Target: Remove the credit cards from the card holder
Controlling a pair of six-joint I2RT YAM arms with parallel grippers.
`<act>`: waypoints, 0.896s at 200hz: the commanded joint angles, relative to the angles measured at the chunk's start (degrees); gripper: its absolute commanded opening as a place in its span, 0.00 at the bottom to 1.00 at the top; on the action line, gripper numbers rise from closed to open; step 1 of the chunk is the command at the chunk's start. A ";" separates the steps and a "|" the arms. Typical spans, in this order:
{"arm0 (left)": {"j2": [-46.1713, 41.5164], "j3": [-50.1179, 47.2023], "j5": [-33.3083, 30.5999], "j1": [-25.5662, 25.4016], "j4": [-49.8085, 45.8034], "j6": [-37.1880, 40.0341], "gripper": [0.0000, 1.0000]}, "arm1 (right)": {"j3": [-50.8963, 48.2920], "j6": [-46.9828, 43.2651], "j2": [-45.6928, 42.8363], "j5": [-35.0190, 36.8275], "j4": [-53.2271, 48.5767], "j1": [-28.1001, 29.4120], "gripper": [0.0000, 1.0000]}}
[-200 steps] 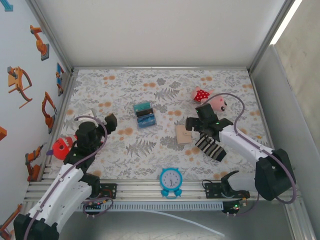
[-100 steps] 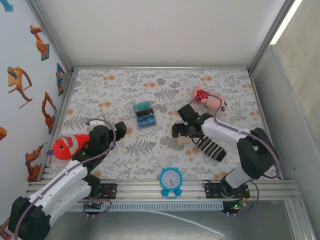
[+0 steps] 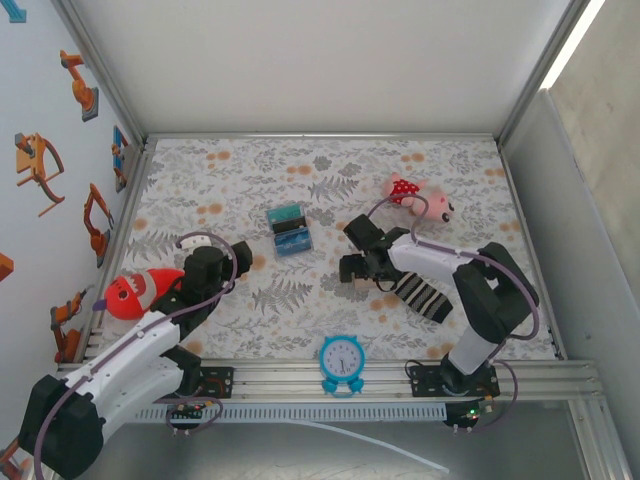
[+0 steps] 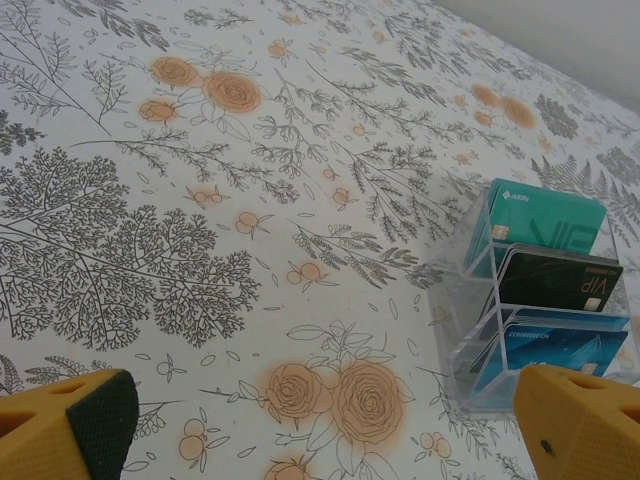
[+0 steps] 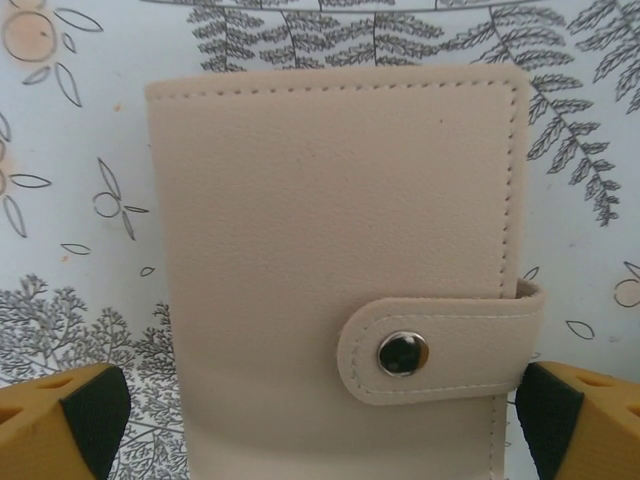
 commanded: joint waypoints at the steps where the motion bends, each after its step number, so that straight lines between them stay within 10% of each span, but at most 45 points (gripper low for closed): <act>1: 0.17 1.88 -2.01 -0.24 -0.37 -0.74 0.97 | -1.07 1.69 1.20 0.47 0.78 0.35 1.00; 179: 7.30 12.84 0.14 -0.16 -6.90 -6.32 0.97 | -7.06 -3.82 -1.31 0.95 14.22 3.81 0.68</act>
